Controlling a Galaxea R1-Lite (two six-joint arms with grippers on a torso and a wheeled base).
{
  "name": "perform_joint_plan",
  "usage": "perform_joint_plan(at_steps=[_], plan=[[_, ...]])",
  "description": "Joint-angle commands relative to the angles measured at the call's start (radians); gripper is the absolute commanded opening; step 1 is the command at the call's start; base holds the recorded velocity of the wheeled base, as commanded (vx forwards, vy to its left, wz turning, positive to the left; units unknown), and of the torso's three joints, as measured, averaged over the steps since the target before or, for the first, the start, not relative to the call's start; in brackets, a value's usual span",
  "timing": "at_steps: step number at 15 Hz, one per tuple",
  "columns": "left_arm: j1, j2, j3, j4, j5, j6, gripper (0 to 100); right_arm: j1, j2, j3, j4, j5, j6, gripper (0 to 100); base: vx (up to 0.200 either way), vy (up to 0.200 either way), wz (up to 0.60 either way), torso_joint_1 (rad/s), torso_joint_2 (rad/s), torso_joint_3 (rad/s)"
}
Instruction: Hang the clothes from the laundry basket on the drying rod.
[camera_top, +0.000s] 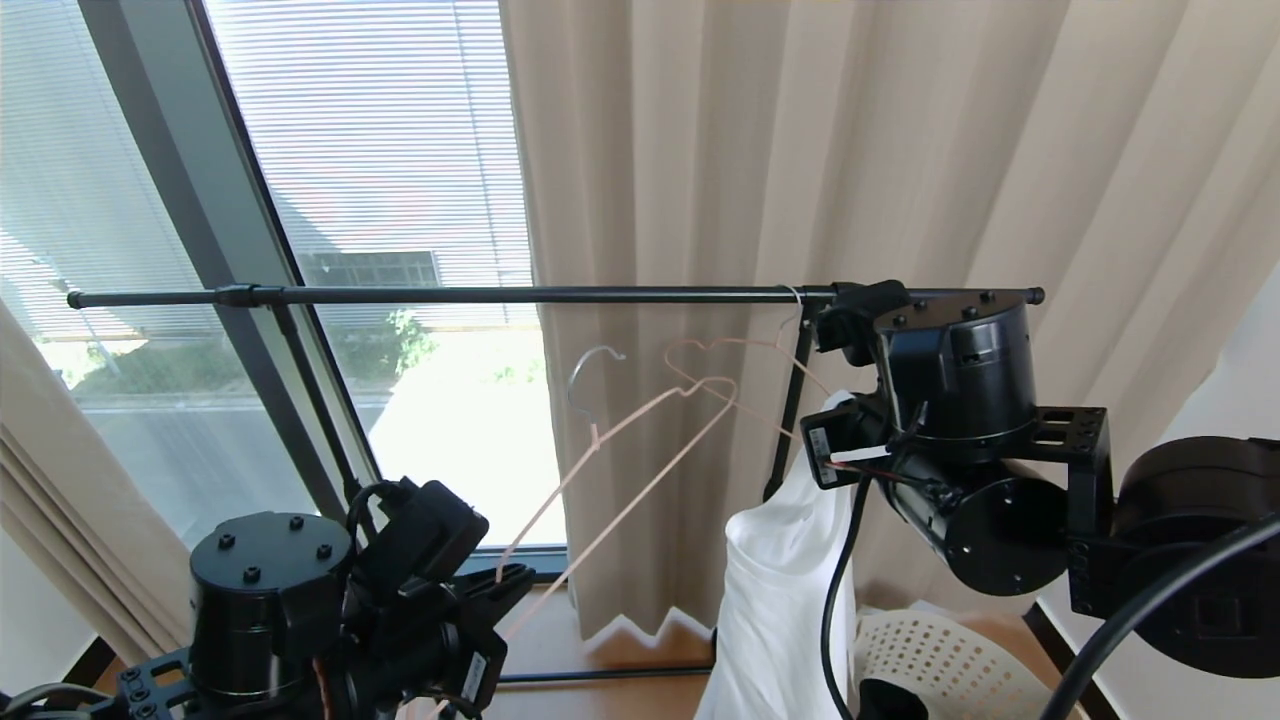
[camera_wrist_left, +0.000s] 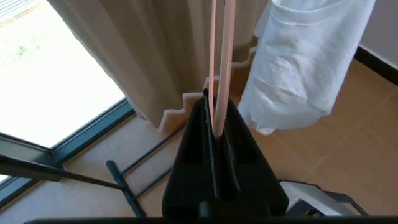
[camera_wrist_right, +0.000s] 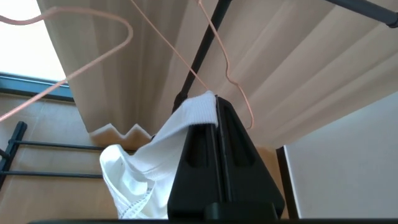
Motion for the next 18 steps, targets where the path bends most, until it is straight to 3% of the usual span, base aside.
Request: perform_joint_plan(at_steps=[1,5,7,11,16,18], plan=[[0.014,0.006,0.032,-0.005,-0.019,0.035,0,-0.013,0.005,-0.004,0.001,-0.002,-0.006,0,0.000,0.000,0.00,0.000,0.00,0.000],[0.012,-0.020,0.050,-0.006,-0.039,0.078,0,-0.041,0.011,-0.017,0.000,-0.026,-0.026,0,0.000,0.000,0.00,0.000,0.00,0.000],[0.015,-0.020,0.061,-0.005,-0.132,0.075,0,-0.073,0.034,-0.025,0.000,-0.032,-0.027,0,0.000,0.000,0.00,0.000,0.00,0.000],[0.018,-0.037,0.084,-0.006,-0.195,0.077,0,-0.084,0.070,-0.034,0.000,-0.066,-0.026,0,0.000,0.000,0.00,0.000,0.00,0.000],[0.017,-0.048,0.089,-0.006,-0.201,0.077,0,-0.122,0.097,-0.056,0.000,-0.066,-0.024,0,0.000,0.000,0.00,0.000,0.00,0.000],[0.017,-0.047,0.098,-0.006,-0.269,0.075,0,-0.130,0.126,-0.062,-0.060,-0.068,-0.026,0,0.000,0.000,0.00,0.000,0.00,0.000]])
